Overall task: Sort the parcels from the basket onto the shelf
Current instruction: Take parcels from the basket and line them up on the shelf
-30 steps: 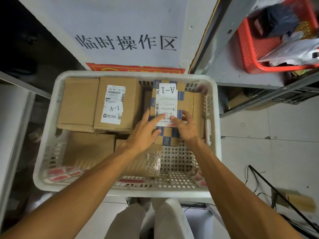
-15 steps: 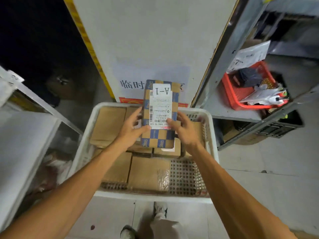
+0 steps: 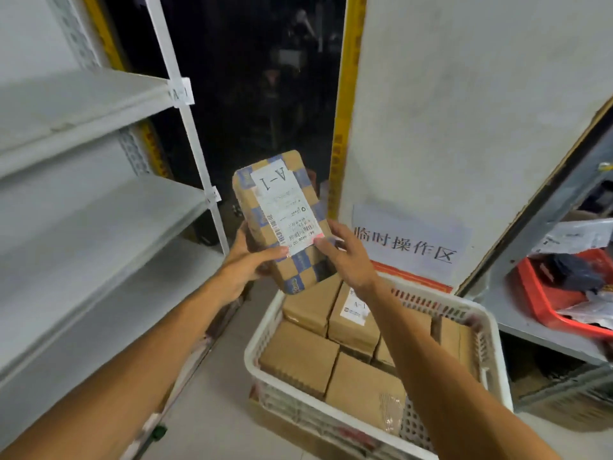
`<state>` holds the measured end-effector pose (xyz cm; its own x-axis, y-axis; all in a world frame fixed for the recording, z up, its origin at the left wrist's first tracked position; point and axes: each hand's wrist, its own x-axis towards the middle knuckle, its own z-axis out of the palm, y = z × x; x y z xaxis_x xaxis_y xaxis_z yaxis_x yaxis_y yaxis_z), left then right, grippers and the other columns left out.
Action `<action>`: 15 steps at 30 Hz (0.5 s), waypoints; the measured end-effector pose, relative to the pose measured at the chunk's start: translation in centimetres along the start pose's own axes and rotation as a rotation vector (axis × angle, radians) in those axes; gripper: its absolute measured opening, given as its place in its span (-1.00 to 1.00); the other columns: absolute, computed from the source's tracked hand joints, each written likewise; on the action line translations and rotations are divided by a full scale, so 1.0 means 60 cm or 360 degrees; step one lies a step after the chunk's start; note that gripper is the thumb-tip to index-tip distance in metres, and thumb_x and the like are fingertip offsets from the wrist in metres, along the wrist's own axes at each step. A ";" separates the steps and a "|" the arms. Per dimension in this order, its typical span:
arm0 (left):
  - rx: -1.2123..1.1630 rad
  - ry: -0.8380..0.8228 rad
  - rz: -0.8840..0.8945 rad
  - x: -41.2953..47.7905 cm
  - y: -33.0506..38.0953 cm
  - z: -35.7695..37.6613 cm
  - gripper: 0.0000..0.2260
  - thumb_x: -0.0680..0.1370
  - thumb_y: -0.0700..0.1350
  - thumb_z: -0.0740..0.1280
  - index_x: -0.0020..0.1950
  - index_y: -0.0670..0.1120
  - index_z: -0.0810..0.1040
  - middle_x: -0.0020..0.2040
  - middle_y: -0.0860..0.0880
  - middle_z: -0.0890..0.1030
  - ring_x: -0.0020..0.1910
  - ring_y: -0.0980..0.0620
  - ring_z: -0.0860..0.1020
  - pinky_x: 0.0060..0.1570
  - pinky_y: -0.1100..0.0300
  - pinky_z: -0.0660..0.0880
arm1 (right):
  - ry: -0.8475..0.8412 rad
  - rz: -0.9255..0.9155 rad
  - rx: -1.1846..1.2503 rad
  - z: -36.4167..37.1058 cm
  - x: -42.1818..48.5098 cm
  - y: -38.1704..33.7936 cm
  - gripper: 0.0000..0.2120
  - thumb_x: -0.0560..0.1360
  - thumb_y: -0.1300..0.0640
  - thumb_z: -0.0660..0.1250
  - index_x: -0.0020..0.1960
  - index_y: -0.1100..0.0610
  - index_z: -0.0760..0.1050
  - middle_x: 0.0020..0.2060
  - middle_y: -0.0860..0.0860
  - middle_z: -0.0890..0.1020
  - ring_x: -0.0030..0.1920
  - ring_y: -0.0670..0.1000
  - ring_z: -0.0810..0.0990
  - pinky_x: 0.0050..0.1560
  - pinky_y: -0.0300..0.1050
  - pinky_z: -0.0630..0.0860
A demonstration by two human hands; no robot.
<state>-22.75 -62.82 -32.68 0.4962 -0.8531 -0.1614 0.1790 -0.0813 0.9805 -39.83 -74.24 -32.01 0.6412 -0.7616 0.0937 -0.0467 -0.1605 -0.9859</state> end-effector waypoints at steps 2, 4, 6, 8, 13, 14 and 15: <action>-0.0044 0.0107 0.0066 -0.021 0.015 -0.035 -0.17 0.23 -0.10 0.55 0.40 0.17 0.23 0.20 0.07 0.58 0.16 0.01 0.57 -0.25 0.15 0.61 | 0.0020 -0.0020 0.0022 0.045 0.004 -0.019 -0.60 0.56 0.05 0.33 0.36 0.11 0.41 0.18 -0.04 0.58 0.16 -0.07 0.57 0.08 -0.25 0.55; -0.0065 0.0188 0.0127 -0.040 0.030 -0.066 -0.12 0.23 -0.09 0.56 0.44 0.14 0.19 0.23 0.03 0.56 0.19 -0.02 0.56 -0.11 0.03 0.62 | 0.0075 0.0227 0.0142 0.092 0.010 -0.035 -0.42 0.50 -0.09 0.38 0.42 0.08 0.29 0.24 0.00 0.54 0.20 0.03 0.56 0.07 -0.09 0.59; -0.0080 0.0256 0.0216 -0.058 0.044 -0.092 -0.10 0.27 -0.14 0.56 0.47 0.14 0.14 0.23 0.03 0.55 0.18 -0.01 0.56 -0.15 0.08 0.63 | 0.0006 0.0503 0.0428 0.133 0.013 -0.054 -0.30 0.44 -0.10 0.44 0.44 0.08 0.21 0.25 0.01 0.52 0.18 0.07 0.57 0.05 0.19 0.60; -0.0093 0.0310 0.0319 -0.075 0.059 -0.117 -0.07 0.32 -0.22 0.55 0.47 0.21 0.06 0.21 0.02 0.55 0.14 0.02 0.59 -0.20 0.12 0.62 | -0.0144 0.0568 0.0756 0.166 0.019 -0.067 -0.26 0.41 0.01 0.49 0.44 0.06 0.18 0.26 0.04 0.52 0.18 0.10 0.58 0.04 0.32 0.57; -0.0073 0.0509 0.0340 -0.115 0.097 -0.167 -0.09 0.33 0.10 0.47 0.48 0.30 -0.08 0.24 -0.10 0.55 0.10 -0.09 0.61 -0.09 -0.03 0.60 | -0.0484 0.0528 0.1112 0.223 0.038 -0.088 -0.39 0.43 0.04 0.46 0.39 -0.08 0.27 0.25 0.04 0.57 0.16 0.12 0.62 0.01 0.36 0.55; -0.0088 0.0582 0.0319 -0.119 0.104 -0.175 -0.13 0.35 0.19 0.43 0.49 0.26 -0.05 0.28 -0.11 0.51 0.13 -0.11 0.58 -0.01 -0.11 0.56 | -0.0534 0.0525 0.1093 0.231 0.043 -0.091 -0.41 0.42 0.02 0.46 0.36 -0.12 0.28 0.23 0.03 0.58 0.16 0.13 0.62 0.06 0.41 0.51; -0.0094 0.0651 0.0309 -0.124 0.110 -0.183 -0.20 0.38 0.28 0.38 0.49 0.21 0.01 0.32 -0.09 0.47 0.18 -0.12 0.54 0.09 -0.19 0.50 | -0.0570 0.0516 0.1050 0.239 0.046 -0.094 -0.43 0.40 -0.01 0.47 0.32 -0.15 0.29 0.22 0.02 0.58 0.16 0.13 0.62 0.08 0.44 0.49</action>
<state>-15.96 -51.37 -26.25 0.8181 -0.5748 -0.0179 0.0916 0.0995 0.9908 -26.79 -66.44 -28.17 0.8845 -0.4419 -0.1497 0.1171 0.5209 -0.8456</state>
